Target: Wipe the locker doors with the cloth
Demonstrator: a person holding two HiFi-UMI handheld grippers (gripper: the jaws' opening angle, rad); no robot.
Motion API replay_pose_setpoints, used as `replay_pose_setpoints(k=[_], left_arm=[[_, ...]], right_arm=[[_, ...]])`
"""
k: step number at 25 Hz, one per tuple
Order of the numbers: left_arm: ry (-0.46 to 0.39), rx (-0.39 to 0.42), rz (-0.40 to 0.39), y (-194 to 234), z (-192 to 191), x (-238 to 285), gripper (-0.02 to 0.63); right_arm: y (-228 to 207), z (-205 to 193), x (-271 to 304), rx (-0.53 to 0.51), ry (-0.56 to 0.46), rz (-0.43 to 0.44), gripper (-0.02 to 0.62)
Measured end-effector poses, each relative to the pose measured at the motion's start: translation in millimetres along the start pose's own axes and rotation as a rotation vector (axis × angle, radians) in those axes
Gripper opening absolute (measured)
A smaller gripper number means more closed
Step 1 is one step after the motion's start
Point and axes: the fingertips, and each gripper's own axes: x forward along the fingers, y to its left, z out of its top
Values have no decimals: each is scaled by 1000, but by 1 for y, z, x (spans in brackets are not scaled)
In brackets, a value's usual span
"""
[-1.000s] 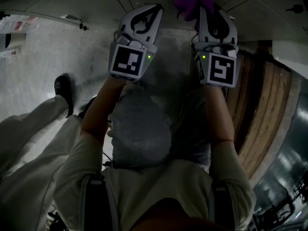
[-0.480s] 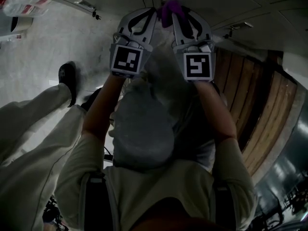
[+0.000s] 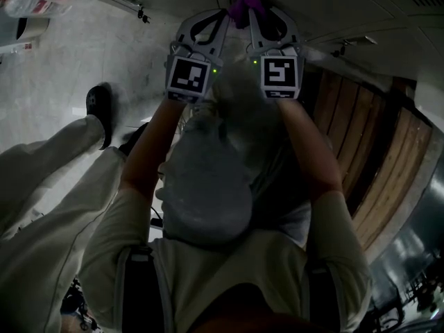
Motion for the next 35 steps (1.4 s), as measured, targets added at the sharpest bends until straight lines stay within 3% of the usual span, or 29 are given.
replay_pose_setpoints(k=[11,25,35], left_arm=[[-11,12,-37,-14,5,10,3],[-80,20,-188,-80,29,55,3],[-78,17,-268,-115,31,74,3]], right_arm=[[-22,-5,-7,-24,24,-46,55],[-96,-35,-63,-27,100,-186,55],[-134,-47,-91,-8,125,-276,55]])
